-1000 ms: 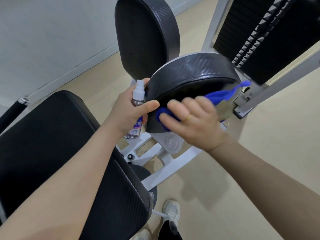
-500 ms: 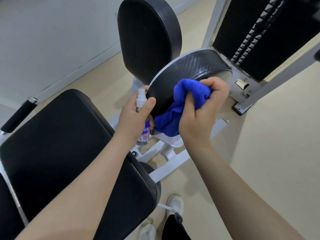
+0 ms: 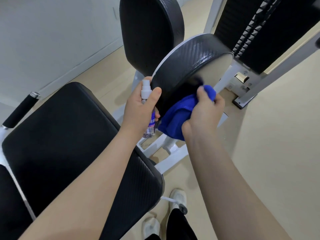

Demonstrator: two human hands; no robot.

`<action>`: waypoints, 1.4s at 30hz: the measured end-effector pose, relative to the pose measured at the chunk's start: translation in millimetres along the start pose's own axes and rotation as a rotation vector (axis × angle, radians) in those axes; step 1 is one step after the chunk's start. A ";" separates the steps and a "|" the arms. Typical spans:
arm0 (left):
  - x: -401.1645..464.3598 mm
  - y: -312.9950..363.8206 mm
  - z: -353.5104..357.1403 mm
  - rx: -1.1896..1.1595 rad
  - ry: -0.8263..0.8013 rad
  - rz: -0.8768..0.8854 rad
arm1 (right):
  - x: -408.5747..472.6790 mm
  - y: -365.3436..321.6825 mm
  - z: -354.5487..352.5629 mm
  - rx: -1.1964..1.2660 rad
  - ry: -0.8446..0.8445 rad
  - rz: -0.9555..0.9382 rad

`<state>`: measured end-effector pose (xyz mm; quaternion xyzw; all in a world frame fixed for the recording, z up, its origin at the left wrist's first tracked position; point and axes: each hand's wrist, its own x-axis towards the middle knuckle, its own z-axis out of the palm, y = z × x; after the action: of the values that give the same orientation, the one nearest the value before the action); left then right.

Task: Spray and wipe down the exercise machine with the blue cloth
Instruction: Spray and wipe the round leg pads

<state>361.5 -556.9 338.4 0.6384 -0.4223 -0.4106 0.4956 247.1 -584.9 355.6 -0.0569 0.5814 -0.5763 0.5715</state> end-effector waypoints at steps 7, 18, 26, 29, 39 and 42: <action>-0.5 0.8 -0.5 0.026 0.002 -0.015 | -18.8 21.1 -19.0 -0.348 -0.255 -0.571; 4.1 -0.3 3.6 0.017 0.016 0.041 | 23.2 81.6 -10.7 -0.422 0.040 -0.116; 11.3 -5.7 0.1 0.027 0.035 0.068 | 14.8 43.6 -1.1 -0.060 -0.033 0.005; 15.4 -5.1 -1.0 0.043 0.012 0.070 | 14.1 52.5 0.5 -0.207 -0.010 -0.106; 14.9 -1.4 -0.1 0.028 -0.013 0.005 | 25.7 63.3 3.9 -0.221 0.082 0.473; 12.2 2.9 1.6 0.044 -0.007 -0.030 | 6.8 30.3 1.9 -0.258 0.032 0.141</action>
<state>363.3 -569.4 339.7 0.6540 -0.4231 -0.4108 0.4738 264.1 -581.0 329.9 -0.0799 0.6623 -0.4559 0.5892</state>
